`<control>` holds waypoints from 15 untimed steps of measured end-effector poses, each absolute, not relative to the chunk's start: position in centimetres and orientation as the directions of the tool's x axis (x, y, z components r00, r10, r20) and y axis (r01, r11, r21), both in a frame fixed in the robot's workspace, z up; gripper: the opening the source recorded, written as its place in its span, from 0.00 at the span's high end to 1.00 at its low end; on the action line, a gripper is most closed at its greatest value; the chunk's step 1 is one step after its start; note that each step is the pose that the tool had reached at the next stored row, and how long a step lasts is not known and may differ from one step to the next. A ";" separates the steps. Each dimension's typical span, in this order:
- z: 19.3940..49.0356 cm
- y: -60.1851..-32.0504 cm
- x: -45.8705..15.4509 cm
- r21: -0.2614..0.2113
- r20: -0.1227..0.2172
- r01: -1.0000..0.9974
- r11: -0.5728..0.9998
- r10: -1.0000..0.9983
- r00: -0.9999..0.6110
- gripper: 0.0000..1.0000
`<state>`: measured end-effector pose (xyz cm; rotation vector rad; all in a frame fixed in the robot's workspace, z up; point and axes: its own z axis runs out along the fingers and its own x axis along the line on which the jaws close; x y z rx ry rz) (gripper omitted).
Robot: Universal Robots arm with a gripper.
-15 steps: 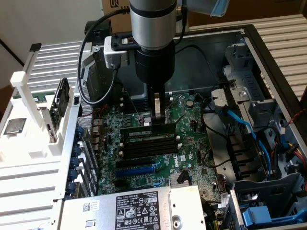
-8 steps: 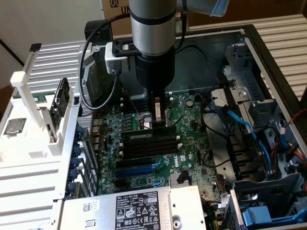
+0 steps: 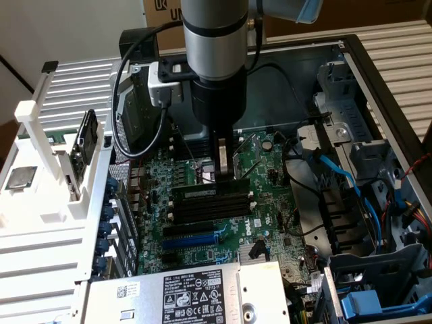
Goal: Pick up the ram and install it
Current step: 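Insert the ram into the slot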
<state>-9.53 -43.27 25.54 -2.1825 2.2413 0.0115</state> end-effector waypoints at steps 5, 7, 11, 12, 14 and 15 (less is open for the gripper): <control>25.5 -43.5 -9.5 -0.005 -0.015 -1.000 0.026 -1.000 -0.026 0.88; 25.4 -43.5 -9.5 -0.005 -0.014 -1.000 0.026 -1.000 -0.026 0.88; 25.0 -43.5 -9.5 -0.005 -0.013 -1.000 0.026 -1.000 -0.026 0.88; 24.9 -43.5 -9.5 -0.005 -0.013 -1.000 0.026 -1.000 -0.026 0.88; 24.6 -43.5 -9.6 -0.007 -0.012 -1.000 0.025 -1.000 -0.025 0.88; 24.6 -43.5 -9.6 -0.010 -0.012 -1.000 0.025 -1.000 -0.025 0.88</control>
